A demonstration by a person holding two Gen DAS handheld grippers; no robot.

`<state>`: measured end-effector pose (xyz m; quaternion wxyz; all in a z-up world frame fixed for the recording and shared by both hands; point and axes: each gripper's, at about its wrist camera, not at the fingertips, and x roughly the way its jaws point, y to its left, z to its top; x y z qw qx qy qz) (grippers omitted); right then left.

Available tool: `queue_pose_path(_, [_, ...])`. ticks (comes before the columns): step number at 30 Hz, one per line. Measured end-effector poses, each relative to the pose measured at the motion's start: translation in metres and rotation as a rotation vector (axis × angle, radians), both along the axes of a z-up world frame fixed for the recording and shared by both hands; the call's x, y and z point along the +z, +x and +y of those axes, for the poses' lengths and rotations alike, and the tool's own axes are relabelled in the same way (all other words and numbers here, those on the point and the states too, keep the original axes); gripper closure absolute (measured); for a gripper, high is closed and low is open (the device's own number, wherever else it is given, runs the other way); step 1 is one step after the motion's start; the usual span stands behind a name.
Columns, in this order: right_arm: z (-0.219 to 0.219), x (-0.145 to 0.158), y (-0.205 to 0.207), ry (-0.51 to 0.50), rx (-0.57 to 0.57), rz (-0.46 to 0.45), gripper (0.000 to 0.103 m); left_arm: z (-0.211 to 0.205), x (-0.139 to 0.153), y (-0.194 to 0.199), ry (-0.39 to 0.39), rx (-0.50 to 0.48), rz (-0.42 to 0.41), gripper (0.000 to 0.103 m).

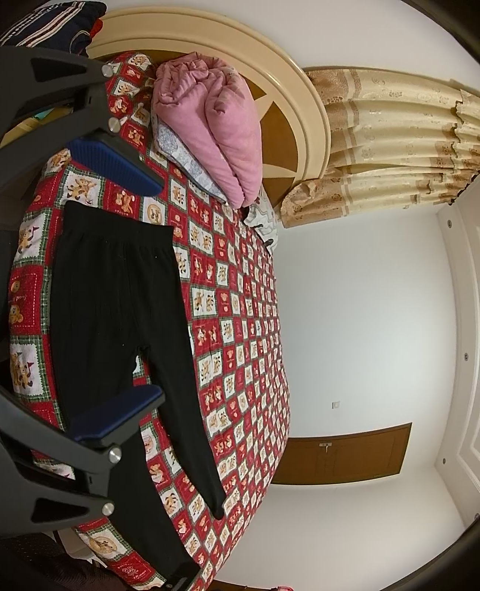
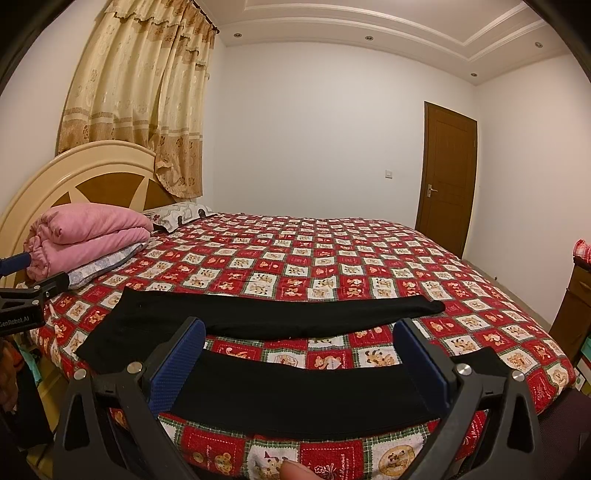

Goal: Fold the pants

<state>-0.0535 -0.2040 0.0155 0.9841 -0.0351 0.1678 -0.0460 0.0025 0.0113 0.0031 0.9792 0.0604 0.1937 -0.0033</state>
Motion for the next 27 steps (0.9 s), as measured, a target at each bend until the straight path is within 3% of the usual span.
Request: queue_pose_path(27, [0.005,-0.006,0.001,-0.022,0.009,0.027,0.001,0.001,-0.001,0.000,-0.002,0.001,0.001,0.000])
